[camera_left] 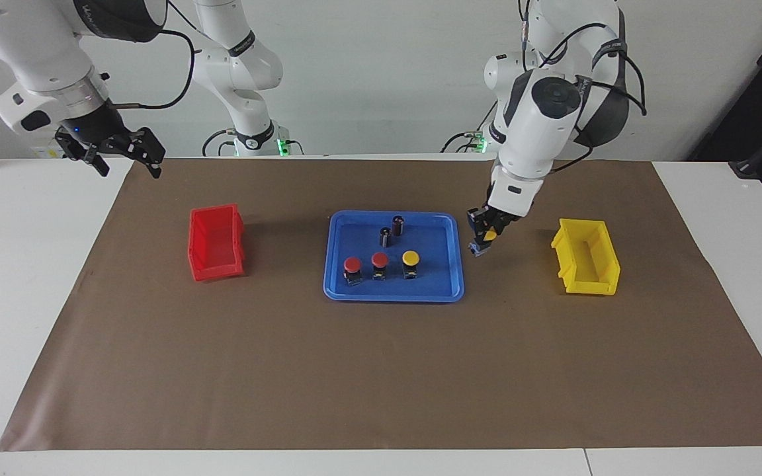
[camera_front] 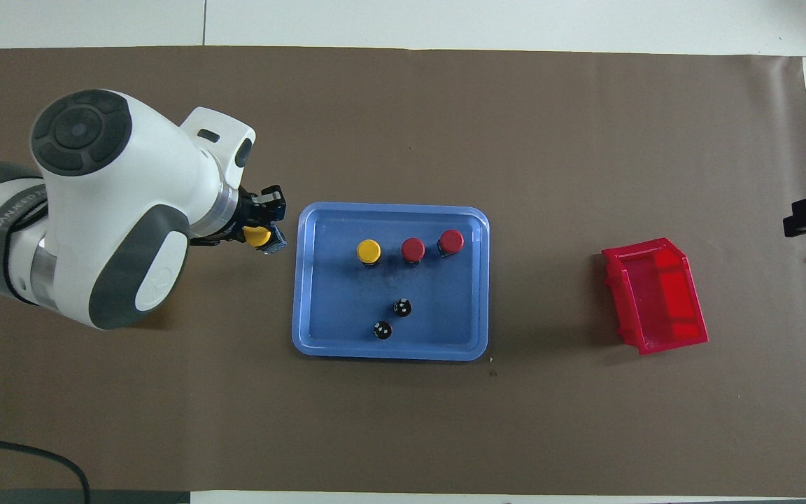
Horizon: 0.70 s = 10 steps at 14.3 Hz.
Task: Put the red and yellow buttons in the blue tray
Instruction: 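Carry the second yellow button into the tray with the left gripper and release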
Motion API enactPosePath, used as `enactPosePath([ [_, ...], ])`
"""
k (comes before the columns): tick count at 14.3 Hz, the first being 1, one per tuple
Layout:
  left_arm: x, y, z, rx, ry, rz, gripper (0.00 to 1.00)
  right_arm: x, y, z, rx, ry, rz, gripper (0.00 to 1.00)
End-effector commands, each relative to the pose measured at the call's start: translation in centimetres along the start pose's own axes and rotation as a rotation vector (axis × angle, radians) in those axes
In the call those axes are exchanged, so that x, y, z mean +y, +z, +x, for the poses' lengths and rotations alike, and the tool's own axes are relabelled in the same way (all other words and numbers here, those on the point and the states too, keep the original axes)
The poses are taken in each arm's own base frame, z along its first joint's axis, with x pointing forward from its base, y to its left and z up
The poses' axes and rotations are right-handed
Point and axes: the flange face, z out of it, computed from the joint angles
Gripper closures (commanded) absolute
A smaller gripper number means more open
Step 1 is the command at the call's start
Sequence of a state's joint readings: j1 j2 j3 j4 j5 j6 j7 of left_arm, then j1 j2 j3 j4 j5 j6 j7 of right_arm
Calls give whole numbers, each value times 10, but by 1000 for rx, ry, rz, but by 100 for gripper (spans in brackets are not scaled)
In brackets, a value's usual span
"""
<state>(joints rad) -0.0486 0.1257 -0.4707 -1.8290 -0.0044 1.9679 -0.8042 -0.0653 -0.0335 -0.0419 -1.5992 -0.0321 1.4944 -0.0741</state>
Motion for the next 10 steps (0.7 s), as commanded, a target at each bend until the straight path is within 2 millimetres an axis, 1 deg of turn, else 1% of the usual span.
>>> enactPosePath([
  [1, 18, 31, -17, 16, -47, -54, 98, 4, 0, -7, 2, -32, -15, 1],
  [2, 24, 44, -23, 9, -53, -59, 98, 3, -1, -5, 8, -34, -17, 1],
  [3, 30, 51, -27, 3, -56, -59, 98, 3, -2, -4, 10, -33, -18, 1],
  [5, 34, 62, -27, -5, -59, -58, 98, 4, -1, -5, 5, -32, -17, 1],
  [8, 25, 79, -32, -10, -44, -20, 98, 7, -3, -6, 10, -21, -14, 1],
  [10, 22, 84, -32, -4, -46, -26, 98, 6, -1, -8, 4, -18, -12, 1],
])
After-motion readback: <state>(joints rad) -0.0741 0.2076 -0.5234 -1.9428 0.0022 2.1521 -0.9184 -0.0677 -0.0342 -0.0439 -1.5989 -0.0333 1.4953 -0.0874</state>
